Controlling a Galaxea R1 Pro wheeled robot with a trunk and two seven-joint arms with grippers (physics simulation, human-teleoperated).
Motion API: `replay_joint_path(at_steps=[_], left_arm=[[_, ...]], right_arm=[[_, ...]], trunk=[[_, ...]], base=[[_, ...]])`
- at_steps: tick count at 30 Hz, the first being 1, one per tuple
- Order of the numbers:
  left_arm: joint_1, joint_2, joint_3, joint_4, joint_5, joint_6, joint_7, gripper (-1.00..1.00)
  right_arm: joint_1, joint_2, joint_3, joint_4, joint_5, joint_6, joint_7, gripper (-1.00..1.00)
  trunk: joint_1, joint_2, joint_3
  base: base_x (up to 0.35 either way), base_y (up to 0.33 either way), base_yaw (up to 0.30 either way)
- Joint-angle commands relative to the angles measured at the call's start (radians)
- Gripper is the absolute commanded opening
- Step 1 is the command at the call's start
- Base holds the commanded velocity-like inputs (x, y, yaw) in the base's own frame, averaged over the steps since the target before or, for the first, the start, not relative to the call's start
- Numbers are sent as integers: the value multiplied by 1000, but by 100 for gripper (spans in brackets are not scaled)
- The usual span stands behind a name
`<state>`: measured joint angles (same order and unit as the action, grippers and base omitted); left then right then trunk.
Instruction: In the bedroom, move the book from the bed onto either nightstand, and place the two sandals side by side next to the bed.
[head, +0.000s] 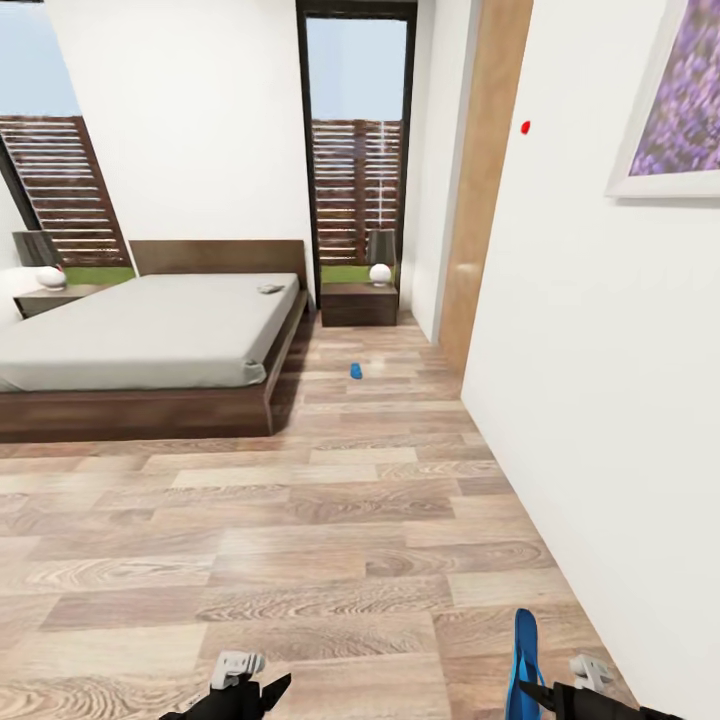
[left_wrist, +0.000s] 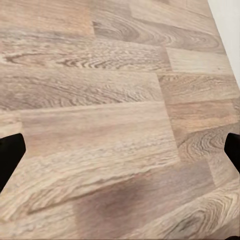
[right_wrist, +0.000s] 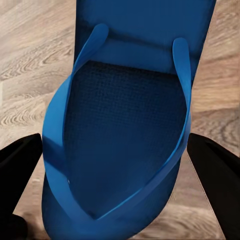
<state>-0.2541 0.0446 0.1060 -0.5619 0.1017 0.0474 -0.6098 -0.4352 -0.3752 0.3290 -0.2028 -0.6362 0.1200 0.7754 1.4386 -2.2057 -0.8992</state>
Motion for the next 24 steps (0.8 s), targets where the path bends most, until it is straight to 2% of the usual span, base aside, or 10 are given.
replay_joint_path(at_steps=[1,24], left_arm=[[-1,0,2,0,7,5,-5,100],[-1,0,2,0,8,6,-5,100]], right_arm=[[0,-1,2,-1,-11,10,2,-100],[0,-1,2,-1,-12,10,2,-100]], trunk=[[0,0,-1],[0,0,-1]], base=[[321,-2,0],[323,-1,0]])
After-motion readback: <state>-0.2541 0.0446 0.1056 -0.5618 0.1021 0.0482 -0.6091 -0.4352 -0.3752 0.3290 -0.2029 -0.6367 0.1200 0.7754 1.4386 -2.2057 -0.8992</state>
